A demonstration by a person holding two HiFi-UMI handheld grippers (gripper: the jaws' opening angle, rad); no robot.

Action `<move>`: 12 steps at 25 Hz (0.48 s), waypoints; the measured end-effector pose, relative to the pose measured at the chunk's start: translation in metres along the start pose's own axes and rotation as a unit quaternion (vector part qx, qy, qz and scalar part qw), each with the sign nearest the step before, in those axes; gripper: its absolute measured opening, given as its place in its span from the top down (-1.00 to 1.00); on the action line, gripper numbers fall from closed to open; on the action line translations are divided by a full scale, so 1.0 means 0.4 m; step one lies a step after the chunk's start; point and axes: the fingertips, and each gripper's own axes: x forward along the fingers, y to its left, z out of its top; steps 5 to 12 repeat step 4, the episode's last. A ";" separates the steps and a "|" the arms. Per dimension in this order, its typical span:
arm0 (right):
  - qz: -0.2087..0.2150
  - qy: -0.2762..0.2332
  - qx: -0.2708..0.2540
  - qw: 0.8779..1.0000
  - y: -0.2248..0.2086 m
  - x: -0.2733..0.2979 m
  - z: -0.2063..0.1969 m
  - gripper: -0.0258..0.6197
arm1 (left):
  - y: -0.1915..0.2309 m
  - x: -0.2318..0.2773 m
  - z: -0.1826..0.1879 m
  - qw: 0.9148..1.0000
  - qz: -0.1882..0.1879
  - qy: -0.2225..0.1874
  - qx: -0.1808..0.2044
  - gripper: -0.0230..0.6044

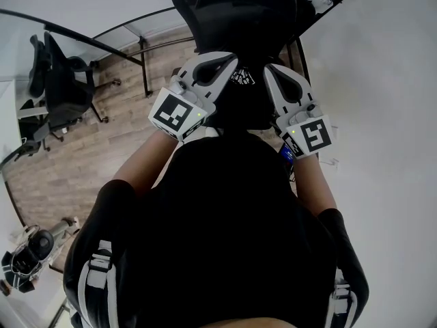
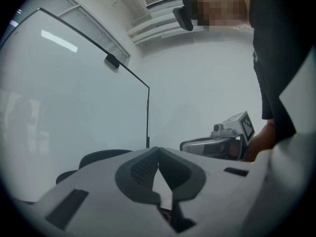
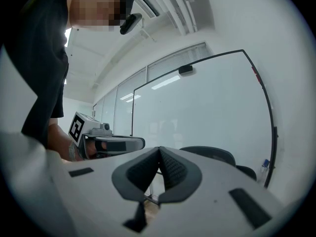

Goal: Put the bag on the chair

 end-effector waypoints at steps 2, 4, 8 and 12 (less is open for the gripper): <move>0.001 0.001 0.000 1.000 0.000 0.004 -0.001 0.92 | 0.005 -0.003 0.002 1.000 0.003 -0.002 0.005 0.91; 0.000 0.001 -0.001 1.000 0.000 0.008 -0.002 0.92 | 0.008 -0.006 0.004 1.000 0.007 -0.004 0.008 0.91; 0.000 0.001 -0.001 1.000 0.000 0.008 -0.002 0.92 | 0.008 -0.006 0.004 1.000 0.007 -0.004 0.008 0.91; 0.000 0.001 -0.001 1.000 0.000 0.008 -0.002 0.92 | 0.008 -0.006 0.004 1.000 0.007 -0.004 0.008 0.91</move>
